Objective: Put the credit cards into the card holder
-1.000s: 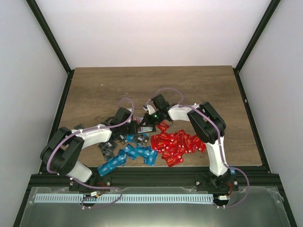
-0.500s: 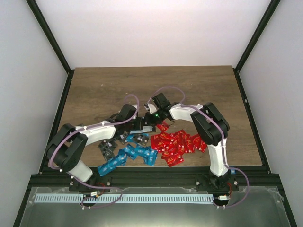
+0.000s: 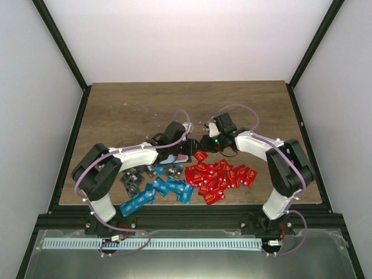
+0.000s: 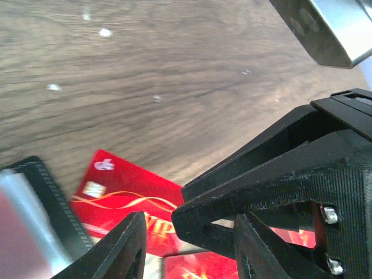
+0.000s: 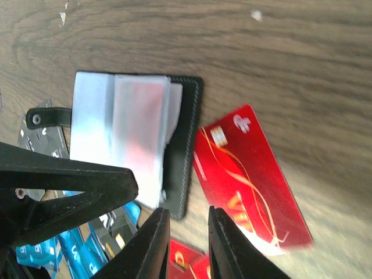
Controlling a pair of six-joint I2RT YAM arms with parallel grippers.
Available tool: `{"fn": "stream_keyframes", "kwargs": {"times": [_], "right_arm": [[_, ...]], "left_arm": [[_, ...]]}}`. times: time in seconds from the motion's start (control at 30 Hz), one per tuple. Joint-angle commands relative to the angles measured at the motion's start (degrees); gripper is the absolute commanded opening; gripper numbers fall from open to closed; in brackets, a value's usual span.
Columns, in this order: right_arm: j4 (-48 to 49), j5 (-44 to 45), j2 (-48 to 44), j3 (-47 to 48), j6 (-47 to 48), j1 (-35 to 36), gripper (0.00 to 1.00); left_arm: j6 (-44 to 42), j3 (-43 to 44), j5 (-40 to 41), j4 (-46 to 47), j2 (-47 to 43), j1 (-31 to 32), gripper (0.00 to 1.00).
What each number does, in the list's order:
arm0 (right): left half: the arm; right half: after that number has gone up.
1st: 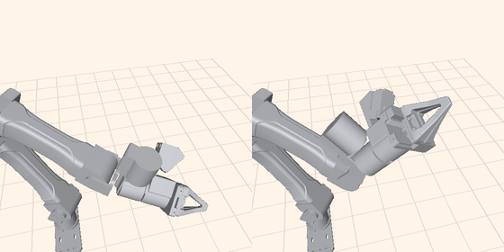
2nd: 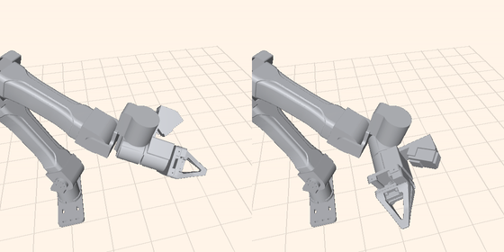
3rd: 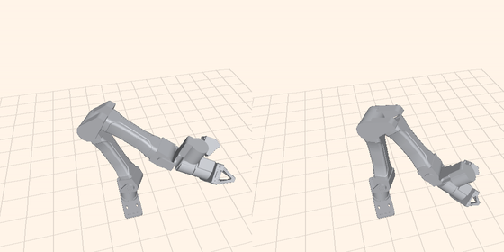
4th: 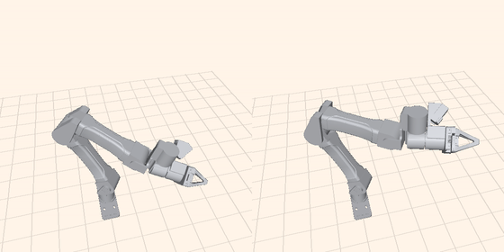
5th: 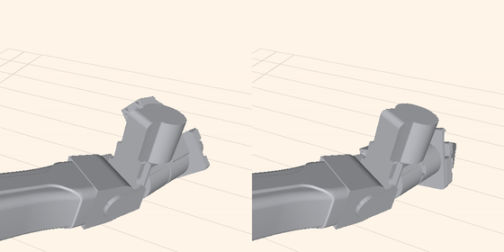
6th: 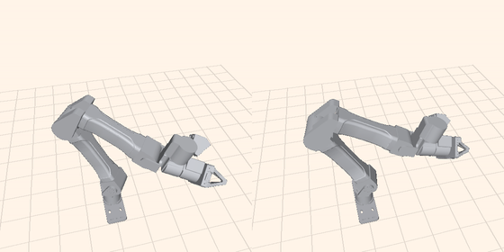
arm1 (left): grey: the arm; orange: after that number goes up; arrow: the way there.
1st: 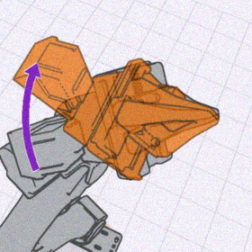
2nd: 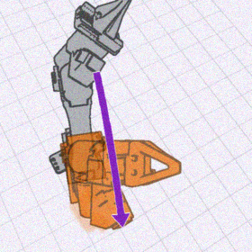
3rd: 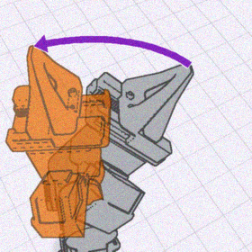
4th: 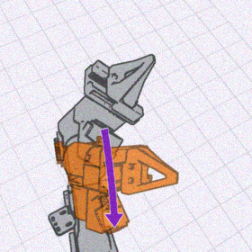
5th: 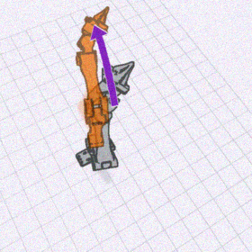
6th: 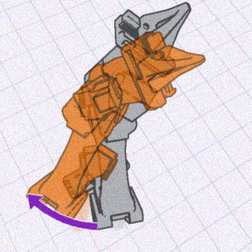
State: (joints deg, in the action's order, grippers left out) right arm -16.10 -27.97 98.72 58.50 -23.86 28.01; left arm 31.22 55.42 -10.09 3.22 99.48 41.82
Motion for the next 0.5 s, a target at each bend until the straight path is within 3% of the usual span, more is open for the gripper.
{"fn": "stream_keyframes", "kwargs": {"times": [0.0, 0.27, 0.47], "right_arm": [[-0.14, -0.79, -9.40, -4.05, 0.80, -0.85, 0.23], [-1.15, -1.61, -22.58, -13.24, -3.66, -0.85, 0.35], [-3.79, -2.10, -33.08, -20.61, -9.10, -0.85, 0.49]], "left_arm": [[-0.85, -0.62, 1.12, -4.15, 0.24, 1.12, 0.43], [-2.67, -3.91, 2.82, -8.23, -10.02, 2.43, 0.49], [-3.54, -7.77, 1.68, -9.10, -14.12, 6.05, 0.51]]}}
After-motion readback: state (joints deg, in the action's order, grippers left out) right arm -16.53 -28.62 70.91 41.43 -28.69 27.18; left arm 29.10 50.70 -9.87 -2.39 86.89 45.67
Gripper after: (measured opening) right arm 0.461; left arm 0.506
